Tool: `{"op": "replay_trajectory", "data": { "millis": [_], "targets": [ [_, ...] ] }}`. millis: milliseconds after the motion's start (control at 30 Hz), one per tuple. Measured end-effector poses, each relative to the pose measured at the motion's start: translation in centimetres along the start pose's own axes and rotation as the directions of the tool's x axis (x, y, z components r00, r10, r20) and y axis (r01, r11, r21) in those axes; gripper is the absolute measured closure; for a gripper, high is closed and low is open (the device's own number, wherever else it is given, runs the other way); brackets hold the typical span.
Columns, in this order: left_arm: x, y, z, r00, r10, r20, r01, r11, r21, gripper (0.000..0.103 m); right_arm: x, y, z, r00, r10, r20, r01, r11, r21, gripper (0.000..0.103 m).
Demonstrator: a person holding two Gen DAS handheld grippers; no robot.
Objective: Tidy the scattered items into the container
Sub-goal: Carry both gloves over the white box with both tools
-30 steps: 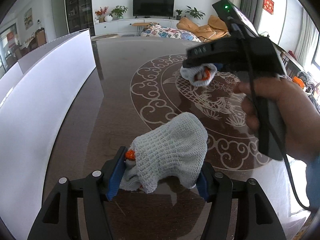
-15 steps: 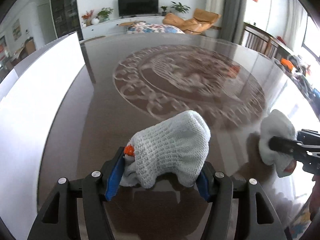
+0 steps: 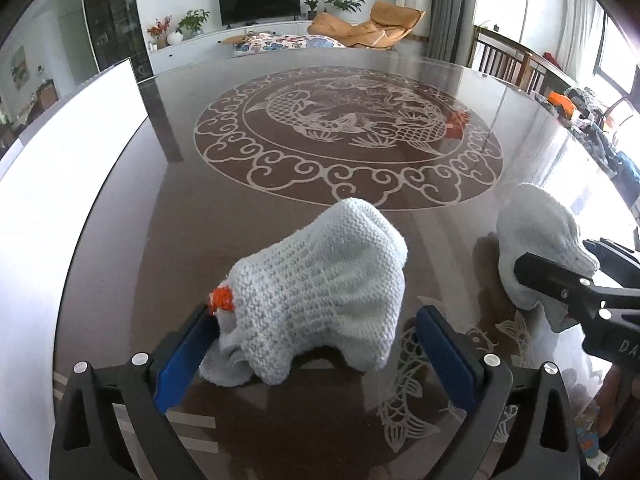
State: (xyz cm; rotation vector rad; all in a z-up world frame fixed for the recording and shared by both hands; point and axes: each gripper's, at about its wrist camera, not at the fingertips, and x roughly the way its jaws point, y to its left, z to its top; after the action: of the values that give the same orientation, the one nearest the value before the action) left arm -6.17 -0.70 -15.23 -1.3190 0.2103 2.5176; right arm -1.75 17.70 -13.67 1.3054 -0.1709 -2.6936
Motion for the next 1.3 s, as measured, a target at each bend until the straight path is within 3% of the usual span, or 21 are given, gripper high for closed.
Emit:
{"op": "replay_trajectory", "data": {
  "millis": [33, 100, 133, 167, 233, 700, 1133, 1300],
  "targets": [
    [0.1, 0.1, 0.1, 1.0, -0.01, 0.003, 0.01, 1.0, 0.0, 0.004, 0.1, 0.4, 0.1, 1.0, -0.008, 0.002, 0.008, 1.0, -0.005, 0.04],
    [-0.3, 0.7, 0.2, 1.0, -0.02, 0.023, 0.02, 1.0, -0.007, 0.023, 0.1, 0.5, 0.2, 1.0, -0.02, 0.006, 0.02, 1.0, -0.011, 0.041],
    [-0.5, 0.9, 0.4, 0.999, -0.034, 0.024, 0.034, 0.999, -0.013, 0.036, 0.0, 0.5, 0.1, 1.0, -0.016, 0.009, 0.016, 1.0, -0.003, 0.046],
    [-0.7, 1.2, 0.5, 0.998, -0.05, 0.023, 0.05, 0.999, -0.02, 0.044, -0.1, 0.6, 0.0, 1.0, -0.011, 0.012, 0.011, 1.0, 0.006, 0.068],
    [-1.2, 1.6, 0.5, 0.998, -0.064, 0.027, 0.065, 0.997, -0.035, 0.051, -0.4, 0.6, 0.0, 1.0, -0.011, 0.016, 0.011, 1.0, 0.021, 0.07],
    [-8.5, 1.3, 0.2, 0.998, -0.012, 0.058, 0.018, 0.994, -0.104, 0.052, -5.0, 4.6, 0.0, 0.997, 0.055, 0.046, -0.055, 0.998, 0.003, 0.073],
    [-17.5, 10.2, -3.2, 0.993, 0.064, 0.1, -0.034, 0.959, -0.28, 0.052, -6.5, 15.2, 0.6, 0.97, 0.241, -0.009, -0.24, 0.957, -0.16, 0.073],
    [-20.2, 15.5, -4.6, 0.993, 0.082, 0.086, -0.042, 0.918, -0.394, 0.052, -7.0, 20.3, 2.8, 0.948, 0.317, -0.023, -0.311, 0.914, -0.26, 0.073]
  ]
}}
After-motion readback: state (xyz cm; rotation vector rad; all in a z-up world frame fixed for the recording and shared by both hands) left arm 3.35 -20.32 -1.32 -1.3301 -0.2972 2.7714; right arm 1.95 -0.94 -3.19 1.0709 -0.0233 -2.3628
